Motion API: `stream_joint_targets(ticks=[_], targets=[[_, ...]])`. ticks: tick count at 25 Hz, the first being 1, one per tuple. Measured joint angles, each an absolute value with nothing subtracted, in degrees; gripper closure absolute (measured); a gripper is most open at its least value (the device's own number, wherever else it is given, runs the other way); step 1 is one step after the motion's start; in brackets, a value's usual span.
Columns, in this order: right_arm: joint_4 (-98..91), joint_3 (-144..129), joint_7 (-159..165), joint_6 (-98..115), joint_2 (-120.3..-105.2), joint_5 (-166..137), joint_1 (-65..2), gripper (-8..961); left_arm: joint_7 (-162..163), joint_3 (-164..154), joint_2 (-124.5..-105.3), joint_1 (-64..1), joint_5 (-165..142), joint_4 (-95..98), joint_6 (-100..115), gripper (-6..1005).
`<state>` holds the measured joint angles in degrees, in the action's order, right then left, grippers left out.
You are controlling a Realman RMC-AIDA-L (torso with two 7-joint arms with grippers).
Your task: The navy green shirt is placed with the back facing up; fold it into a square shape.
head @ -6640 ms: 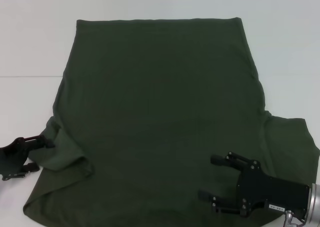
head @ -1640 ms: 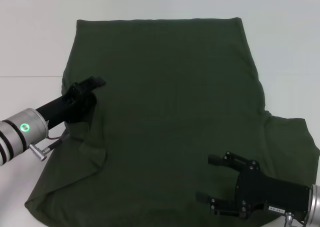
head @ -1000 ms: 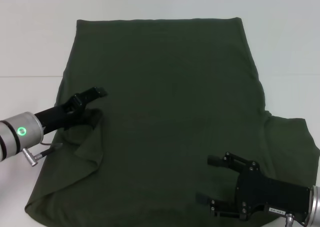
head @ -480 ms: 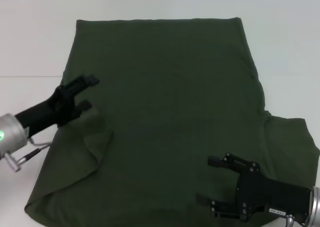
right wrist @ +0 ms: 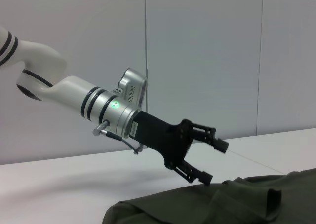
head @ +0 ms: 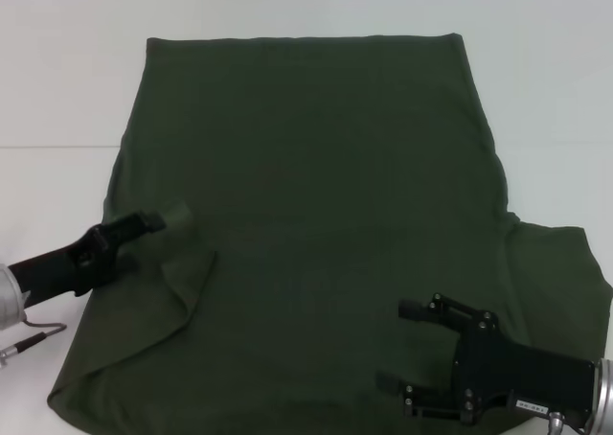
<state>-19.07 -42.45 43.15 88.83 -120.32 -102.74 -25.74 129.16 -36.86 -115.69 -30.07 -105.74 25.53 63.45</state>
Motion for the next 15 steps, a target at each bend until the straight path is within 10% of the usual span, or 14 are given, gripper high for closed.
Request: stream_joint_targets(ticks=[15], targets=[[-19.1, -42.4, 43.2, 88.8, -120.32, -102.7, -25.8, 46, 123.1, -37.6, -118.41, -31.5, -106.7, 25.6, 60.8, 63]])
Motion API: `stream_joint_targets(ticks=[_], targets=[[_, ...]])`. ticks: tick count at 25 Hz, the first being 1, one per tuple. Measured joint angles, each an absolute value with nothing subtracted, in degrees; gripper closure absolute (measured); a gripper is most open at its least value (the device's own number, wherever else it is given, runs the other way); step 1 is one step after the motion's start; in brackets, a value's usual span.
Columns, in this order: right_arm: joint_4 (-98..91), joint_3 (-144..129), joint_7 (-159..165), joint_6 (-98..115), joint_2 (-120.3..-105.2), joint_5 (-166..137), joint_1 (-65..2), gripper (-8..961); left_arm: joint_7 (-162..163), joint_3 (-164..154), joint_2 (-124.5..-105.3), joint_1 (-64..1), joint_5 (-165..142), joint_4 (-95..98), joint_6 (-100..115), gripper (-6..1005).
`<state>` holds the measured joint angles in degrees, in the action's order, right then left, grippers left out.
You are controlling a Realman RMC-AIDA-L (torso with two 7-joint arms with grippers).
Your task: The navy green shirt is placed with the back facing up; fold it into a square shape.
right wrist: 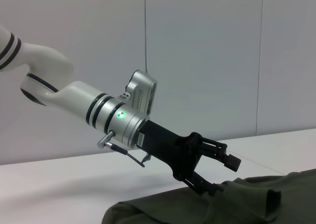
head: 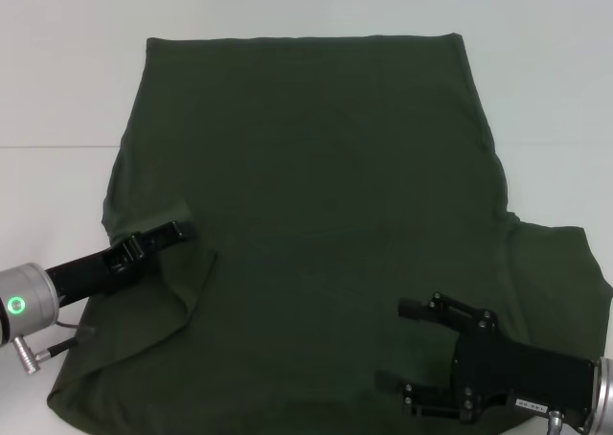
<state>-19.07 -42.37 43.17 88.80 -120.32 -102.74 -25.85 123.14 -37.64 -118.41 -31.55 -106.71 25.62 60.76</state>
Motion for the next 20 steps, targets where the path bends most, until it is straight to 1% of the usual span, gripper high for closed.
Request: stream_joint_targets(ticks=[6, 11, 14, 18, 20], targets=[[-19.1, -42.4, 43.2, 88.6, -120.32, -102.5, -26.0, 46, 124.0, -39.8, -118.57, -31.6, -106.7, 25.1, 61.7, 63], [-19.1, -42.4, 43.3, 88.4, -120.32, -102.1, -26.1, 46, 125.2, -41.4, -119.62, -31.6, -106.6, 25.0, 64.2, 62], [-19.1, -42.4, 43.2, 88.4, -120.32, -102.1, -26.1, 46, 126.7, -40.8, -120.01, -32.0, -106.3, 25.0, 69.4, 62], [-19.1, -42.4, 43.2, 88.4, -120.32, -102.0, -26.2, 46, 126.6, -41.0, -120.12, -32.3, -106.2, 25.2, 72.4, 62], [-19.1, -42.4, 43.3, 88.4, -120.32, -102.0, -26.1, 46, 124.7, -41.0, -119.69, -32.0, -106.3, 25.6, 73.1, 62]])
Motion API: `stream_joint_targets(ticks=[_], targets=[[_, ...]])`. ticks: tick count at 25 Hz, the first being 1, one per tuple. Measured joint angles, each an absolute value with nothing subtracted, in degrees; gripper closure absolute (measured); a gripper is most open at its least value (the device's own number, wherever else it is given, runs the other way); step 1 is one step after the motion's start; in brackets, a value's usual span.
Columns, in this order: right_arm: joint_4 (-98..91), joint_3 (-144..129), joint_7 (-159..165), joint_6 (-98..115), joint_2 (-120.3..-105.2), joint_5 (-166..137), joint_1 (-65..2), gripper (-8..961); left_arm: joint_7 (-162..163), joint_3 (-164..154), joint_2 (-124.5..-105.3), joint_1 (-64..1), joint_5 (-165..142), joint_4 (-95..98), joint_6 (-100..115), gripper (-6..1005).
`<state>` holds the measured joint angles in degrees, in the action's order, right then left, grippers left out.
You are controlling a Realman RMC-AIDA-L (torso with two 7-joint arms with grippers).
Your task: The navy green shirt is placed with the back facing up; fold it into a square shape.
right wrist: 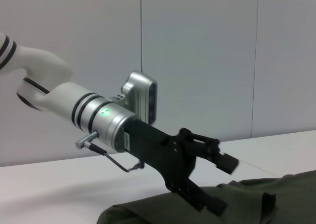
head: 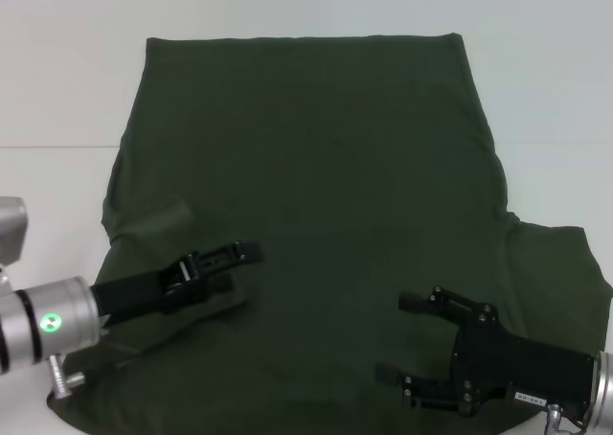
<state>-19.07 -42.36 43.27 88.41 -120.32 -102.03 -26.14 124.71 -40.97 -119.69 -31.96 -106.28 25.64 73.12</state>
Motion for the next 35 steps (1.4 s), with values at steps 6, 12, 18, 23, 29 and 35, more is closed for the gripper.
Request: stream_joint_targets(ticks=[6, 12, 18, 23, 29, 35], targets=[[-19.1, -42.4, 43.6, 88.4, -120.32, -101.4, -25.7, 46, 108.3, -39.6, -117.53, -28.7, -106.2, 29.7, 80.4, 62], [-19.1, -42.0, 44.2, 88.4, -120.32, -101.3, -25.4, 47, 87.7, -39.1, -117.82, -23.8, -107.2, 38.1, 92.4, 62], [-19.4, -41.6, 47.1, 88.8, -120.06, -101.2, -24.8, 47, 69.6, -38.7, -119.85, -18.4, -110.9, 43.5, 93.4, 62], [-25.1, -41.6, 55.6, 91.3, -119.88, -101.3, -23.6, 47, 67.4, -37.1, -120.34, -17.3, -113.5, 44.7, 91.8, 62], [-42.2, -41.8, 79.4, 93.7, -119.81, -103.3, -21.8, 47, 67.2, -36.4, -120.01, -18.0, -119.1, 44.9, 90.9, 62], [-62.6, -41.5, 110.1, 93.8, -119.03, -113.2, -22.6, 47, 67.1, -33.4, -119.41, -18.0, -119.4, 44.9, 92.6, 62]])
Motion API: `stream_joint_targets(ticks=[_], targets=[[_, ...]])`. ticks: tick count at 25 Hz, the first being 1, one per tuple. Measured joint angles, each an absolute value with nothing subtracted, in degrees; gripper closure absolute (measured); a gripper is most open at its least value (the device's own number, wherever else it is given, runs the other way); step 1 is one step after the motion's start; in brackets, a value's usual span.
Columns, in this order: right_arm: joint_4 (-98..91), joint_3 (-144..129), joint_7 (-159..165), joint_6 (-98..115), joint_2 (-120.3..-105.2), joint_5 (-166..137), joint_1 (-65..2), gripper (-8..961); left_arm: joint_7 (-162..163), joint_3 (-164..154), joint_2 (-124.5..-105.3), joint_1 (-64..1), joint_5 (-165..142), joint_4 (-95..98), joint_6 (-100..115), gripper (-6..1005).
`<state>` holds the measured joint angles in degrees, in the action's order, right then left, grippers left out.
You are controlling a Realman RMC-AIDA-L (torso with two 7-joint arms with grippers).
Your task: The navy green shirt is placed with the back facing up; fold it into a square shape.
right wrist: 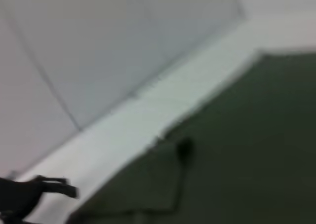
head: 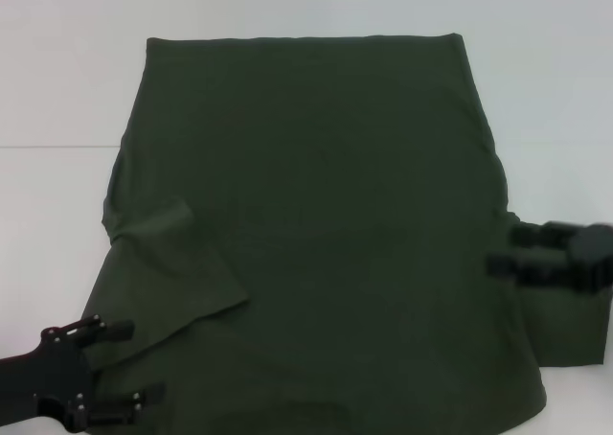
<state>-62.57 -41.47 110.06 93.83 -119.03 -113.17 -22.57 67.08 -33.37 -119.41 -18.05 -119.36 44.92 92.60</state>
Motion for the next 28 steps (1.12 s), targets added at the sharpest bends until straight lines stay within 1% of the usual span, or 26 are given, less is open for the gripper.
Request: stream_joint_targets(ticks=[4, 7, 10, 14, 18, 23, 28], targets=[[-74.4, -40.5, 131.9, 99.3, -117.05, -123.3, -26.1, 47, 67.1, -32.4, -119.03, -18.3, -119.0, 45.0, 95.8, 62], [-77.7, -36.7, 144.0, 104.2, -116.12, -132.6, -30.9, 47, 67.0, -31.9, -119.00, -18.5, -119.1, 45.0, 96.8, 62], [-77.9, -33.7, 151.5, 106.4, -116.04, -142.2, -35.5, 47, 66.8, -31.8, -119.00, -18.6, -119.1, 45.1, 97.6, 62], [-74.8, -35.5, 156.4, 105.0, -116.59, -156.4, -39.5, 48, 65.4, -31.9, -119.19, -18.7, -119.0, 45.1, 98.8, 63], [-70.0, -35.3, 157.9, 100.9, -116.68, -162.8, -40.3, 50, 63.8, -31.8, -119.45, -18.8, -118.9, 45.0, 99.3, 63], [-63.5, -32.1, 159.5, 96.2, -115.36, -161.5, -38.6, 52, 62.7, -31.9, -119.46, -19.1, -118.9, 45.0, 99.4, 63], [-57.9, -31.3, 159.5, 92.0, -115.25, -159.2, -37.6, 54, 62.4, -31.8, -119.44, -19.3, -118.9, 44.6, 98.5, 63]])
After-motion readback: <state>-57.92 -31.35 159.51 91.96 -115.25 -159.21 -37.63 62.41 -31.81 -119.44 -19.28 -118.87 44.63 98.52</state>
